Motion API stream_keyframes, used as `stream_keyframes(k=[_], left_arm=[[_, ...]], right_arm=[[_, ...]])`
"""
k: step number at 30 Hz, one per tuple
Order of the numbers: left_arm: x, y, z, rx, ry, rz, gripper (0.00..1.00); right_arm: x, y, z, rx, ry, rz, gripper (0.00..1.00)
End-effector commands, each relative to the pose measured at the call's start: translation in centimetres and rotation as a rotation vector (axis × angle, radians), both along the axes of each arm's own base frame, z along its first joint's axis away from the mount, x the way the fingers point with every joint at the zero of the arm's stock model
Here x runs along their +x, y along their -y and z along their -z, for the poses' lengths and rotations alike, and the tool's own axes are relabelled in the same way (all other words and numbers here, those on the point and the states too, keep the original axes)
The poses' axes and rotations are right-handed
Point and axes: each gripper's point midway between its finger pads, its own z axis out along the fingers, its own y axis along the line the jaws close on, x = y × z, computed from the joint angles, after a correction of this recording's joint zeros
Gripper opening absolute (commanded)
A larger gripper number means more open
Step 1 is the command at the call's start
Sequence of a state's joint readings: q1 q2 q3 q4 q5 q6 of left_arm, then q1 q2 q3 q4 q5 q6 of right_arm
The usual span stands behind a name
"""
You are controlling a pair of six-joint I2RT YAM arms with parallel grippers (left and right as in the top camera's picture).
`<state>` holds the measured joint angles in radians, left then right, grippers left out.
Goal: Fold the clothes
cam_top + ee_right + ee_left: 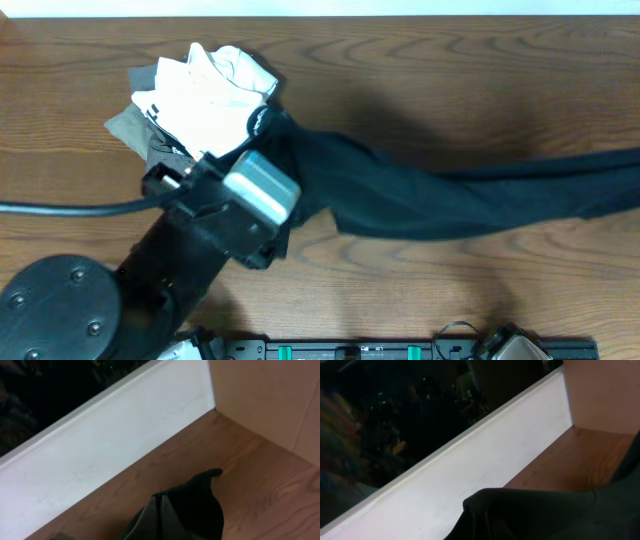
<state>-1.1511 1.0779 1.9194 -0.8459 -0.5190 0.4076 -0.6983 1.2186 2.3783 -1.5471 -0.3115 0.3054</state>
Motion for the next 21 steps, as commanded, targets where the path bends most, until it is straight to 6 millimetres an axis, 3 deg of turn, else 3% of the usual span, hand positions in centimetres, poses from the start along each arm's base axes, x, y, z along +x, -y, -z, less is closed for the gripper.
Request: stream_keyframes(k=[1,7,11,14,21], left_arm=[[0.4,-0.4,-0.4,0.017,0.021,-0.041,0.06],[3.3,0.2,1.2,0.110,0.005,-0.177,0.06],[7.7,0.9,3.9,0.139,-0.078,-0.308,0.06],[12.2,2.2,7.5,0.130,-0.209,-0.306,0.06],[24.0,4.8,19.4,0.096,-0.548,-0.203,0.06]], right_arm=[[-0.7,0.8,-0.2,-0.034,-0.012,0.055,0.01],[1.1,2.8,1.8,0.023,-0.094,0.068,0.01],[3.7,4.3,4.5,0.078,-0.202,0.026,0.01],[6.5,5.3,6.9,0.117,-0.285,-0.034,0.02],[14.5,7.9,14.2,0.214,-0.475,-0.152,0.08]])
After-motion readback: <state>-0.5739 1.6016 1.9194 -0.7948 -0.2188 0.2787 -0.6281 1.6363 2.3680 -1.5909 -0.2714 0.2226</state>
